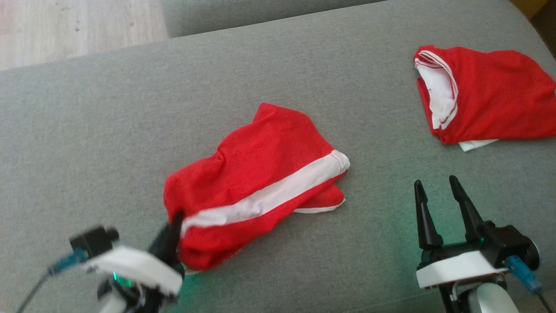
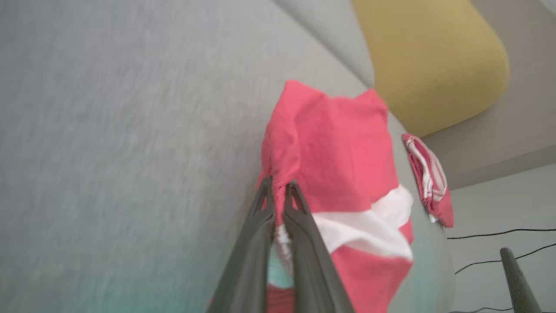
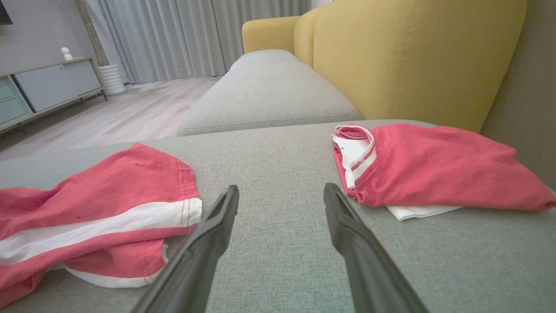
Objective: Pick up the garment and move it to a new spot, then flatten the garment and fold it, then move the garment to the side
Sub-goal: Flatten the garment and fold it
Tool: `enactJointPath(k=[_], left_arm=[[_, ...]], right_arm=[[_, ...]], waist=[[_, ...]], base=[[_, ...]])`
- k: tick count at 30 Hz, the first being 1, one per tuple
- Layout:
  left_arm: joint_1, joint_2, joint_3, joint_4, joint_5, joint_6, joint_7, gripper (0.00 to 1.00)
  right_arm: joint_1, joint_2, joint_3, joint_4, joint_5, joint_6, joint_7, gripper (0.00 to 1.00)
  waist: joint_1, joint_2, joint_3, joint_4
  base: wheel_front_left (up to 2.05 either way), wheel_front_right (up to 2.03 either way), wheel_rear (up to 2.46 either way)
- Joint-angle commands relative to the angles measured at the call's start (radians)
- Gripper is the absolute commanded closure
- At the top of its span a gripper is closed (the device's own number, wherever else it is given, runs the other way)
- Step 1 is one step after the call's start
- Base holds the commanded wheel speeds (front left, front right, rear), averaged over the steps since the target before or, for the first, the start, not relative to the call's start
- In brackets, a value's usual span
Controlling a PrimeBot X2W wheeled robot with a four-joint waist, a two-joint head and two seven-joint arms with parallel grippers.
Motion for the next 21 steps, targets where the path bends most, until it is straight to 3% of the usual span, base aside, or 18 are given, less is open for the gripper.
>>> enactJointPath(k=[1,11,21], left_arm=[[-0.087,0.033,0.05,-0.059,0.015,0.013,-0.011,1.0],[-0.423,0.041,0.061,-0.083,0.098,0.101,0.103,1.0],[-0.693,-0.023,0.06,0.04,0.156,0.096,0.117,1.0]], right_arm=[[-0.041,-0.005,0.027,-0.028,0.008,0.007,-0.009,0.0],[-0.064,-0.005,0.047,-0.023,0.027,0.007,-0.009,0.0],[-0.063,-0.005,0.055,-0.013,0.044,0.007,-0.009,0.0]], waist=[[-0.0001,0.0,-0.001,-0.008],[-0.0001,0.0,0.007,-0.086],[-0.0001,0.0,0.006,-0.17]], base=[[0.0,0.0,0.0],[0.0,0.0,0.0],[0.0,0.0,0.0]])
